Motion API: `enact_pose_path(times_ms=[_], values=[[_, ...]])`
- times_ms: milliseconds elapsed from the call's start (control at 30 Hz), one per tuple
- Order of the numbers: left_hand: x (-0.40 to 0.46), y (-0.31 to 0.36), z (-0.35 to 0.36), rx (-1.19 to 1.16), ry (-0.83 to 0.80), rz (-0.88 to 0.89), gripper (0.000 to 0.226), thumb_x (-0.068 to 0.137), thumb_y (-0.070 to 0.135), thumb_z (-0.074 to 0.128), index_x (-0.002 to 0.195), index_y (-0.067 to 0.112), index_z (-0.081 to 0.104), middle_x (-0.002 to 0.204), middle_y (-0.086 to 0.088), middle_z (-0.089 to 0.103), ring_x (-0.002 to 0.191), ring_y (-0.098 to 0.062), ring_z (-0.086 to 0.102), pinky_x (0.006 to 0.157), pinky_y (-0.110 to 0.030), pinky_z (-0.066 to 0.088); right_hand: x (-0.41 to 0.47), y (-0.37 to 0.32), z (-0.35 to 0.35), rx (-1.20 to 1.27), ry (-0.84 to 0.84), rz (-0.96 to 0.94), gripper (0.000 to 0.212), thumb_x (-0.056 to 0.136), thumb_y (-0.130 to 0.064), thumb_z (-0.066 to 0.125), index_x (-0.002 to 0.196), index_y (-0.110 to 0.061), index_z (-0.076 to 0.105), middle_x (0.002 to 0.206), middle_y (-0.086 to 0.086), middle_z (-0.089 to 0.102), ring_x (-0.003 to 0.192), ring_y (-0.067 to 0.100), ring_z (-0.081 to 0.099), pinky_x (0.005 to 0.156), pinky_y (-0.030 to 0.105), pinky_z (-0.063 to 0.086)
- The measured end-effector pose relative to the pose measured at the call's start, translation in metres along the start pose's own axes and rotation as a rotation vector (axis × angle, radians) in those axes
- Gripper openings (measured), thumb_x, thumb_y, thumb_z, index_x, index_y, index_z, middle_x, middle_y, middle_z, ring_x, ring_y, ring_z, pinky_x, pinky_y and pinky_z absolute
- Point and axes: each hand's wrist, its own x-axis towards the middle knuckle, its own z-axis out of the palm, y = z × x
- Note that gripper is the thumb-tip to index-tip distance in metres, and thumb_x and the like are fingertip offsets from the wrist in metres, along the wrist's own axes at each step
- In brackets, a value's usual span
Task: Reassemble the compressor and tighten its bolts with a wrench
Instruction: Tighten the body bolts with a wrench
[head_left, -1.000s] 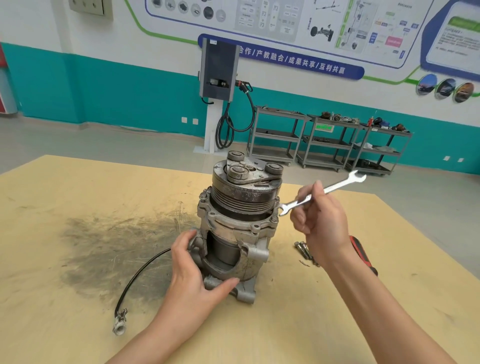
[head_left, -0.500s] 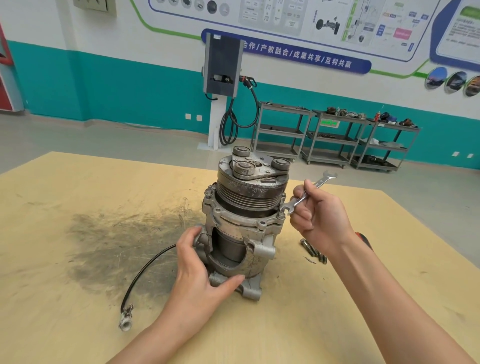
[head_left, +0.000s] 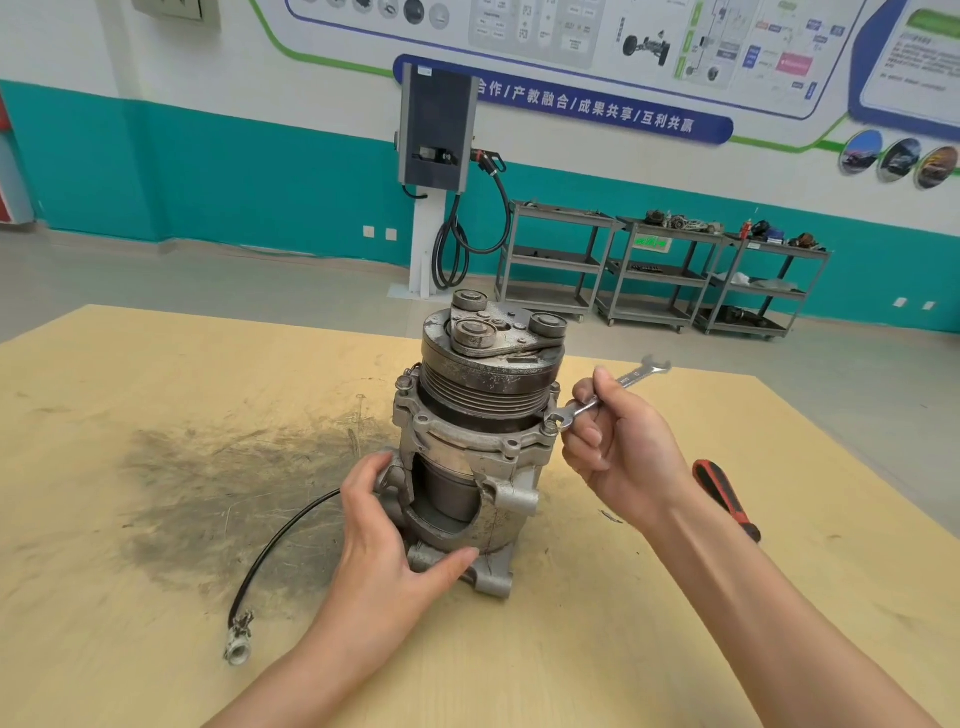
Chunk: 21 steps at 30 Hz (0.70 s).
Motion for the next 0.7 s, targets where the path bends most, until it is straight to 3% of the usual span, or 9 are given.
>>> enact_pose_path(times_ms=[133, 233, 400, 567, 700], values=[[0.0, 0.0, 0.0, 0.004, 0.005, 0.001, 0.108, 0.065, 0.034, 0.087, 0.132, 0.048, 0.002, 0.146, 0.003, 0.024, 0.136, -0.011, 0.03, 0.116, -0.03, 0.027, -0.016, 0.013, 0.002, 0.039, 0.046, -0.183, 0.034, 0.101, -0.034, 0.04, 0.079, -0.011, 0.051, 0.047, 0.003, 0.047, 0.037, 0.011, 0.041, 0.037, 0.018, 0.035], [0.0, 0.0, 0.0, 0.006, 0.011, -0.001, 0.108, 0.066, 0.033, 0.087, 0.135, 0.045, 0.005, 0.146, 0.003, 0.024, 0.136, -0.011, 0.03, 0.114, -0.027, 0.026, -0.029, 0.022, 0.007, -0.037, 0.062, -0.32, 0.033, 0.092, -0.04, 0.044, 0.081, -0.01, 0.052, 0.05, 0.005, 0.052, 0.043, 0.013, 0.048, 0.04, 0.016, 0.038], [0.0, 0.0, 0.0, 0.007, 0.005, 0.004, 0.107, 0.066, 0.035, 0.086, 0.135, 0.049, 0.005, 0.146, 0.006, 0.022, 0.136, -0.01, 0.029, 0.115, -0.03, 0.026, -0.041, 0.035, 0.013, -0.311, 0.143, -0.635, 0.032, 0.097, -0.036, 0.043, 0.083, -0.008, 0.051, 0.05, 0.004, 0.054, 0.044, 0.014, 0.049, 0.043, 0.018, 0.035], [0.0, -0.002, 0.0, 0.013, 0.014, 0.0, 0.108, 0.065, 0.033, 0.087, 0.138, 0.042, 0.007, 0.144, 0.007, 0.022, 0.136, -0.009, 0.028, 0.113, -0.026, 0.024, -0.047, 0.038, 0.017, -0.814, 0.162, -0.917, 0.017, 0.096, -0.036, 0.046, 0.081, -0.029, 0.049, 0.057, 0.001, 0.053, 0.049, 0.008, 0.049, 0.049, 0.023, 0.04], [0.0, -0.003, 0.002, 0.021, 0.031, 0.012, 0.107, 0.064, 0.031, 0.089, 0.134, 0.04, 0.007, 0.142, 0.006, 0.024, 0.13, -0.003, 0.029, 0.104, -0.009, 0.022, -0.048, 0.038, 0.022, -1.078, 0.19, -0.915, 0.017, 0.094, -0.048, 0.042, 0.08, -0.039, 0.044, 0.06, -0.002, 0.052, 0.051, 0.013, 0.048, 0.047, 0.032, 0.039]])
